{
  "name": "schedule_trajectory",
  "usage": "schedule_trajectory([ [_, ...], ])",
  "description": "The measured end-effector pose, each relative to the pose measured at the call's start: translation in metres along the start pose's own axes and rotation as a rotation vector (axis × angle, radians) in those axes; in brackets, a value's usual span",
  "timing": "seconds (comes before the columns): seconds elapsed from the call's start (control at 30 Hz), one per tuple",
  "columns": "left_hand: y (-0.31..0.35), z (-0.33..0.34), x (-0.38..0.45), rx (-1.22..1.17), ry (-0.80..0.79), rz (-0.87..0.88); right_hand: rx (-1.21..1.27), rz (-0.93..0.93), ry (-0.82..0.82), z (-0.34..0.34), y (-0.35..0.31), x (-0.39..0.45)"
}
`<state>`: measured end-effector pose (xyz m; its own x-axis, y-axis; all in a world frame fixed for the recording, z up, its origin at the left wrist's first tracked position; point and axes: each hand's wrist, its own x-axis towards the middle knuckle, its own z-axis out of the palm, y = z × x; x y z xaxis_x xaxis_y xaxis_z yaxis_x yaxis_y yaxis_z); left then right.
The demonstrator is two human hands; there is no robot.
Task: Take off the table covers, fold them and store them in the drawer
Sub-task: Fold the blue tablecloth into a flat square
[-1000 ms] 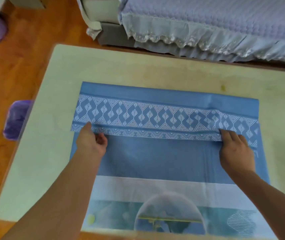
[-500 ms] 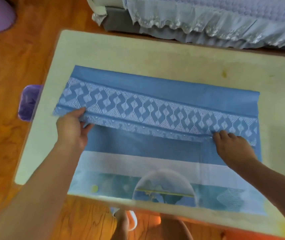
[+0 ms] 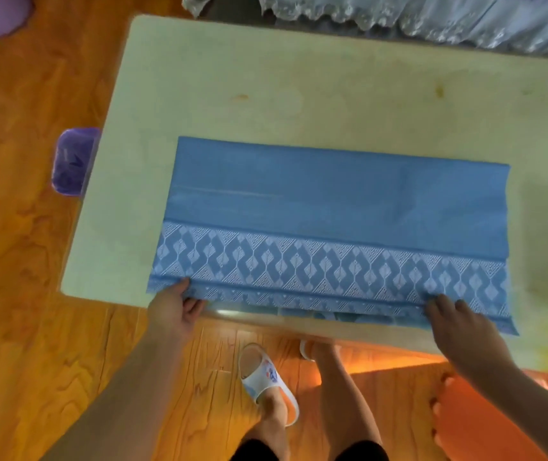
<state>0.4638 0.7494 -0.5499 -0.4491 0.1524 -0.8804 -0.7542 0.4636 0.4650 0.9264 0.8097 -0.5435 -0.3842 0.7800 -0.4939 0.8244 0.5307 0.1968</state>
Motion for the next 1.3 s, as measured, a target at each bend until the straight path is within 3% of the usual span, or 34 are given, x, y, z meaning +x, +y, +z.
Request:
schedule_trajectory([
  [0.2,0.006,-0.033,0.007,0.010,-0.007,-0.018,-0.009,0.178,-0.139,-0.010,-0.031,-0.013],
  [0.3,0.016,-0.042,0.024,0.034,0.033,0.056,0.020,0.263,-0.164,-0.010,-0.044,-0.013],
  [0.5,0.023,-0.048,0.039,0.580,0.150,0.400,-0.017,0.303,-0.215,-0.003,-0.054,-0.016],
  [0.8,0.014,-0.050,0.033,1.018,0.231,0.563,-0.023,0.328,-0.271,0.002,-0.049,-0.017],
  [1.1,0.007,-0.055,0.040,0.978,0.255,0.633,0.005,0.325,-0.242,0.007,-0.046,-0.017],
  [1.23,0.006,-0.058,0.048,0.747,0.284,0.517,-0.047,0.319,-0.315,0.007,-0.046,-0.017],
  [1.3,0.010,-0.055,0.048,0.814,0.280,0.509,-0.057,0.343,-0.372,0.001,-0.049,-0.014],
])
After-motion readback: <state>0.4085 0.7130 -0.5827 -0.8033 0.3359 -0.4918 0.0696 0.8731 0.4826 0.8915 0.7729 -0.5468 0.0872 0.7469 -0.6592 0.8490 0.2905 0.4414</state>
